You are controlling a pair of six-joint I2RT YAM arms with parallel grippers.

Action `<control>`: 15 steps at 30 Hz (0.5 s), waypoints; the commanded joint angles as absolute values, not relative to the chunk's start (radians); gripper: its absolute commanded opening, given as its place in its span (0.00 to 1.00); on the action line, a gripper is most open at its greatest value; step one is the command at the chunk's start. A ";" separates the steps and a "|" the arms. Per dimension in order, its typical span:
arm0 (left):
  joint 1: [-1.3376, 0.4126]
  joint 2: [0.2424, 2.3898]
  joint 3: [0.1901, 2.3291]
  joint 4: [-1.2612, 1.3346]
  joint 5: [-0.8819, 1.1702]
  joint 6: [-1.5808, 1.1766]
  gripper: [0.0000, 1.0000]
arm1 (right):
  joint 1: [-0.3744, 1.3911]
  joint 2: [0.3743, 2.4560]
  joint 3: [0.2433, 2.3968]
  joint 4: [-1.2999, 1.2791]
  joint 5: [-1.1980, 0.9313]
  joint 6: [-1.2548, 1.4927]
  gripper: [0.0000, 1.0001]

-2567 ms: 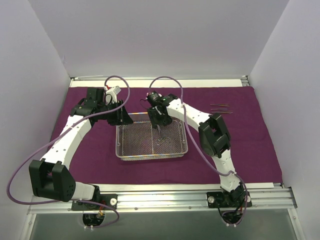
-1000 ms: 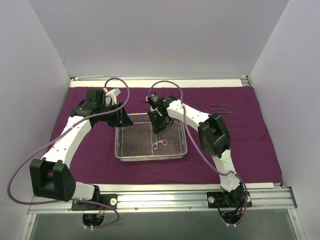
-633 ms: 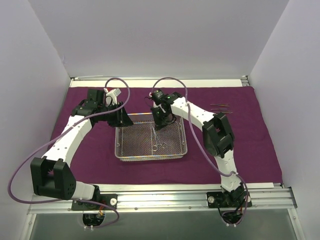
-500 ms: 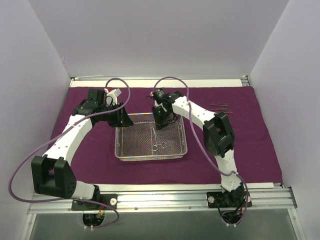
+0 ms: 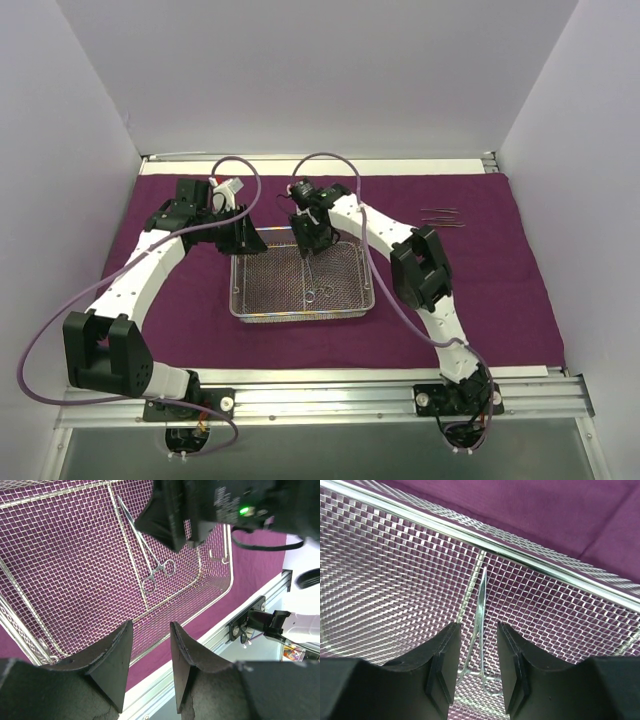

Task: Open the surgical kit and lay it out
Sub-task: Pick up the medical item from the container.

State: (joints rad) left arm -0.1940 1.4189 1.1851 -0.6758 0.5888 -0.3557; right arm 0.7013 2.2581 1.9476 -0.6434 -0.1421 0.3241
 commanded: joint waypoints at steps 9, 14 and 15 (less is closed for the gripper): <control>-0.186 1.397 1.181 -0.617 0.615 -0.351 0.45 | 0.745 2.325 1.934 -0.692 -0.049 0.301 0.34; -0.186 1.399 1.181 -0.617 0.615 -0.347 0.45 | 0.764 2.390 1.963 -0.703 -0.034 0.310 0.30; -0.184 1.399 1.181 -0.615 0.617 -0.348 0.45 | 0.768 2.404 1.982 -0.712 -0.025 0.316 0.28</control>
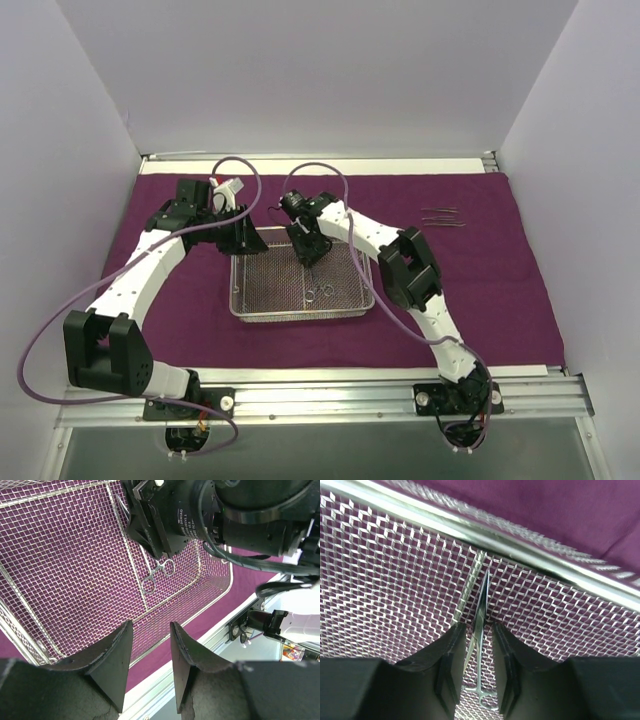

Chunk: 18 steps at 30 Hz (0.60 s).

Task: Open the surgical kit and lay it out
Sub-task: Pick up the medical item from the container.

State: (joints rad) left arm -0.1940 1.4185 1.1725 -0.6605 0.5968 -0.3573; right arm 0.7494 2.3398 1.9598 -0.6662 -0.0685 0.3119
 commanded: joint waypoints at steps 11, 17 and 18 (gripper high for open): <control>-0.181 1.373 1.157 -0.615 0.612 -0.348 0.45 | 0.773 2.435 1.947 -0.704 -0.017 0.319 0.00; -0.178 1.364 1.161 -0.621 0.597 -0.341 0.45 | 0.755 2.293 1.939 -0.663 -0.041 0.351 0.00; -0.176 1.364 1.164 -0.624 0.595 -0.341 0.45 | 0.749 2.280 1.940 -0.663 -0.052 0.360 0.00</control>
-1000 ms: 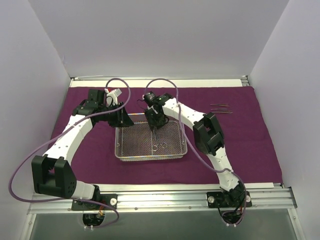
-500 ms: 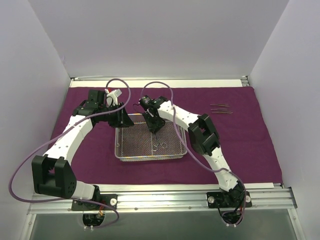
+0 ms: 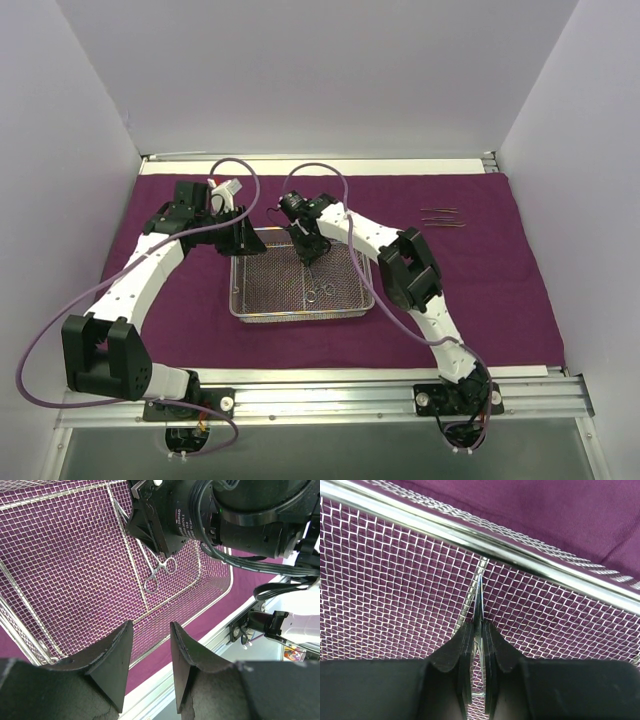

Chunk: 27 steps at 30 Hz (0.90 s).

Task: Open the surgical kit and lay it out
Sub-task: Pick up the medical item from the container.

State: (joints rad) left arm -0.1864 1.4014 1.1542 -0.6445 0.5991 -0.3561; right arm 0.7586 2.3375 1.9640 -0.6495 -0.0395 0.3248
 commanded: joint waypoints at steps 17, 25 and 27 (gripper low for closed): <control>-0.178 1.390 1.163 -0.600 0.636 -0.337 0.45 | 0.634 2.105 1.859 -0.572 -0.186 0.466 0.00; -0.187 1.404 1.147 -0.555 0.686 -0.365 0.47 | 0.604 2.074 1.948 -0.592 -0.207 0.529 0.00; -0.189 1.405 1.149 -0.551 0.686 -0.368 0.47 | 0.592 2.069 1.962 -0.589 -0.219 0.546 0.00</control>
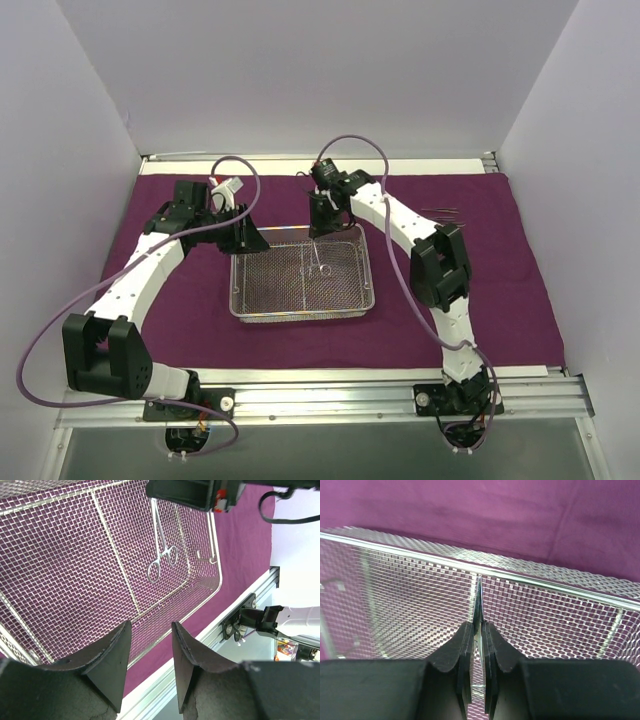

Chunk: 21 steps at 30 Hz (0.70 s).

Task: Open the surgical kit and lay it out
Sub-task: Pick up the medical item from the container.

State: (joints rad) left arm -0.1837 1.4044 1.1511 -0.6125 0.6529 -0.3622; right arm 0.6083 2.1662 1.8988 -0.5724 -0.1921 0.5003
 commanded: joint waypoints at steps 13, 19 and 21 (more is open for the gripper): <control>-0.198 1.422 1.173 -0.551 0.690 -0.367 0.47 | 0.568 2.049 1.986 -0.600 -0.259 0.575 0.00; -0.207 1.434 1.186 -0.554 0.689 -0.365 0.47 | 0.554 2.031 1.982 -0.588 -0.279 0.584 0.00; -0.210 1.445 1.195 -0.555 0.689 -0.364 0.47 | 0.546 2.028 1.979 -0.583 -0.296 0.588 0.00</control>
State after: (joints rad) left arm -0.2031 1.4349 1.1515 -0.5869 0.6640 -0.3630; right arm 0.5587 2.1147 1.9499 -0.5724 -0.2611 0.5762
